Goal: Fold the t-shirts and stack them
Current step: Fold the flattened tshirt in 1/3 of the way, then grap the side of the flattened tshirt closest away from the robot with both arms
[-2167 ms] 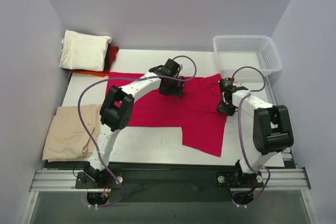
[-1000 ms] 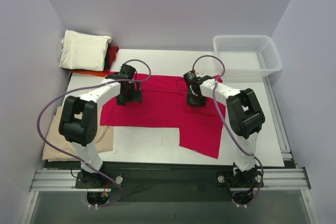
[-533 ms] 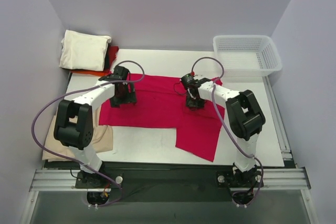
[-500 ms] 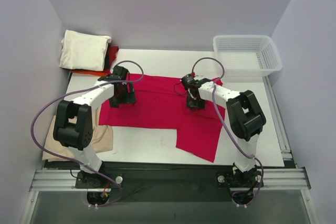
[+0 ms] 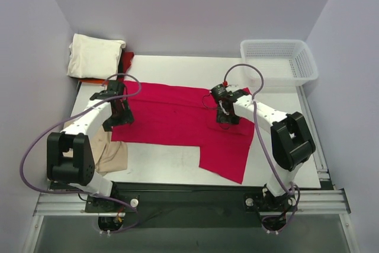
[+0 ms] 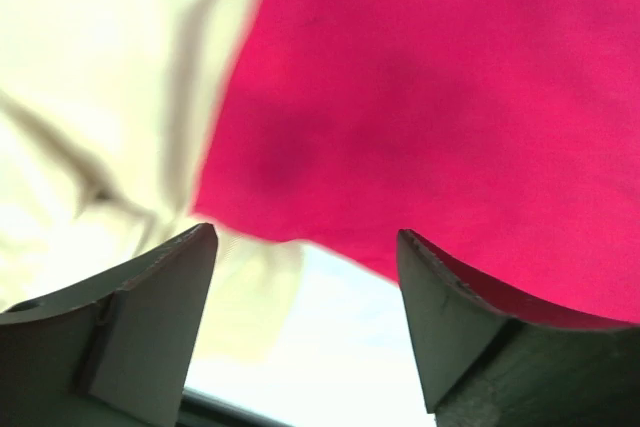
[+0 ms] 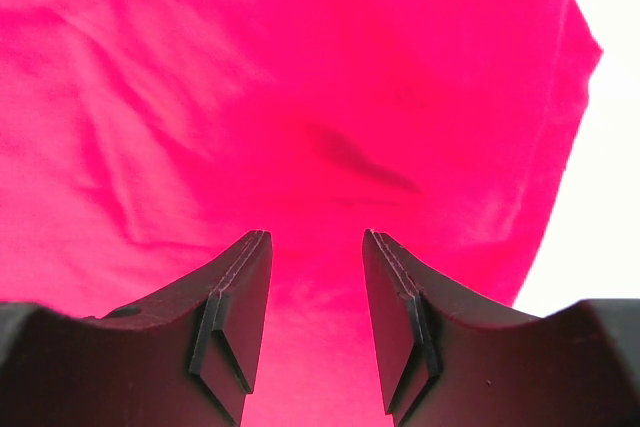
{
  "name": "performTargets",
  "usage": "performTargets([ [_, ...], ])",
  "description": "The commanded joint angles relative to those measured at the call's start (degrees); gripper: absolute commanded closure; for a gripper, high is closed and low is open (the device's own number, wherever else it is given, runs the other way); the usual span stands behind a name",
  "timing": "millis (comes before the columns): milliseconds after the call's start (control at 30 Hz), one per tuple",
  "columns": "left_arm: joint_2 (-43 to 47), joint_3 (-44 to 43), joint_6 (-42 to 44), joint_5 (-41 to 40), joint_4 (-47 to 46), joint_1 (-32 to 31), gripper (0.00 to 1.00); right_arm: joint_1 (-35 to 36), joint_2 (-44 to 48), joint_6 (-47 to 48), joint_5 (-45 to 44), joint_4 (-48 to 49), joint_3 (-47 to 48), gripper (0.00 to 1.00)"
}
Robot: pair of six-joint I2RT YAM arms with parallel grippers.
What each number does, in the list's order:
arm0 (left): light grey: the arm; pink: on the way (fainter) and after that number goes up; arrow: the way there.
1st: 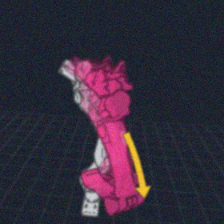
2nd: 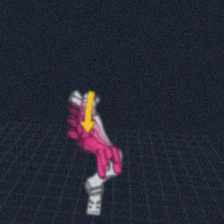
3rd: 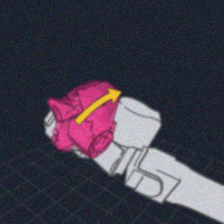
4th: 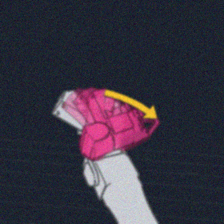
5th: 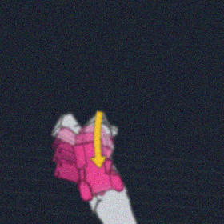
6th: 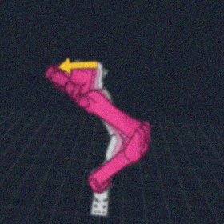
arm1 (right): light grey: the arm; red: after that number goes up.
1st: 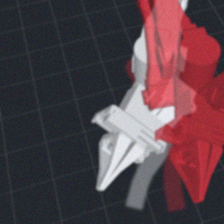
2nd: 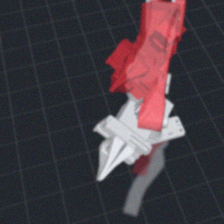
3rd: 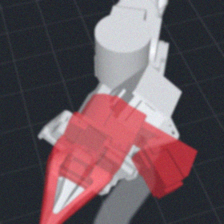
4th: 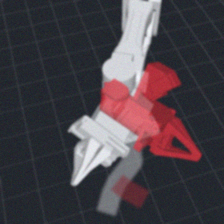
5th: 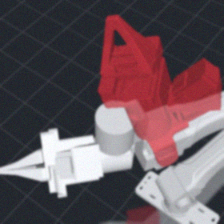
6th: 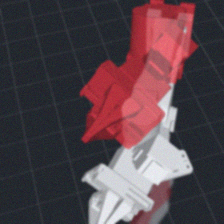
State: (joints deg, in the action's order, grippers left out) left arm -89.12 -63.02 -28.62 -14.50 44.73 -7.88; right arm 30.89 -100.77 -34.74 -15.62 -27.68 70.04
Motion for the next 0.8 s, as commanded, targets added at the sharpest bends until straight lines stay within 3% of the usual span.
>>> performTargets([
  [0, 4.74, 2.73, -2.66, -3.86, 5.18, 3.3, 0.18, 0.83, 3.12, -1.82, -0.64, -3.87, -3.06, 0.58],
  [500, 7.91, 12.66, -4.16, 5.01, 1.51, 12.0, 0.5, 1.71, 4.62, -2.79, -0.91, -3.78, -7.46, 0.58],
  [767, 7.47, 13.37, -4.16, 7.56, -2.72, 13.59, 0.52, 1.8, 3.74, -1.73, -0.56, -3.87, -6.76, 0.58],
])
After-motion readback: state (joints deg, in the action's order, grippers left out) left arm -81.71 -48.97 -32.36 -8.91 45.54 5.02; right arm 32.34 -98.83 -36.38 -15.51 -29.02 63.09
